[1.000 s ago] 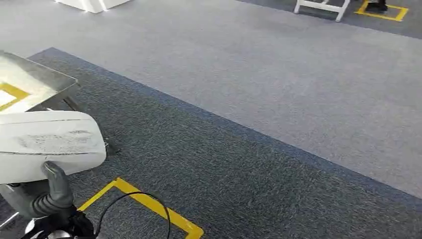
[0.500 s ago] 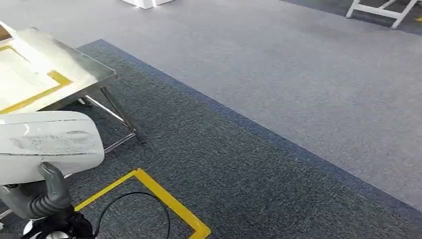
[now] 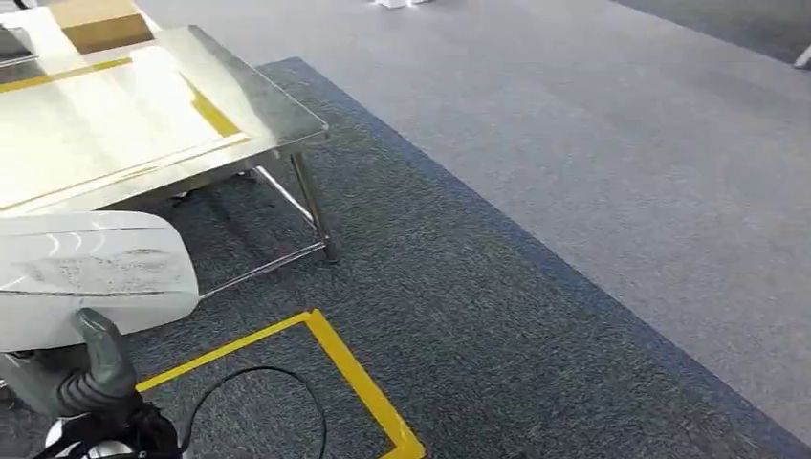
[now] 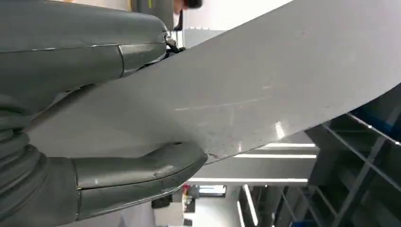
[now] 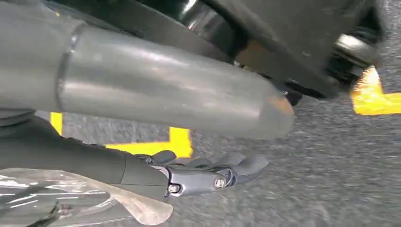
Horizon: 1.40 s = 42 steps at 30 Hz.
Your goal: Take the parts from the cabinet and place them on the table.
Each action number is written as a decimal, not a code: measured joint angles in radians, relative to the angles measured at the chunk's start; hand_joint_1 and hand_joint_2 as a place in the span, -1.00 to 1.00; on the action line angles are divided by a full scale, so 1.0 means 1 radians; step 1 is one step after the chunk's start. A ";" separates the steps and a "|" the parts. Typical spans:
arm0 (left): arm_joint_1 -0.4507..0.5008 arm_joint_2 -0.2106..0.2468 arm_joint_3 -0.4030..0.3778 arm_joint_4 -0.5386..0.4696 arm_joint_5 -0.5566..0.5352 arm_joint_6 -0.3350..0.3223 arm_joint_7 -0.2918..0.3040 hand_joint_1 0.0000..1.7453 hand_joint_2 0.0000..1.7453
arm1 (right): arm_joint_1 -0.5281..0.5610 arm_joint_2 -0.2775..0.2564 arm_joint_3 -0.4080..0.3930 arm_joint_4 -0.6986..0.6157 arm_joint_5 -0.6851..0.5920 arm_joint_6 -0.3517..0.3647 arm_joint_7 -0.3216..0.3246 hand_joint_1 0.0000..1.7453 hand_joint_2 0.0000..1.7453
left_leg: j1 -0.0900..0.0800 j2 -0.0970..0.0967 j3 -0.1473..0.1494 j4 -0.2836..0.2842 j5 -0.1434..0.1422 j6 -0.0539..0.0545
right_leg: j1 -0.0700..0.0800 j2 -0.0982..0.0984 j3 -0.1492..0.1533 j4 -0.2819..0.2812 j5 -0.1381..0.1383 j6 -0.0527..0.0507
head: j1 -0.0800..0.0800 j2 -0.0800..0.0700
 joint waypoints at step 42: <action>-0.018 -0.006 0.001 0.006 0.024 0.005 0.000 1.00 1.00 | -0.001 -0.005 0.000 0.002 0.028 0.058 0.071 -1.00 -1.00 | 0.011 0.087 -0.157 0.308 -0.129 -0.055 | 0.004 -0.106 0.054 -0.056 -0.026 -0.050 | -0.018 0.000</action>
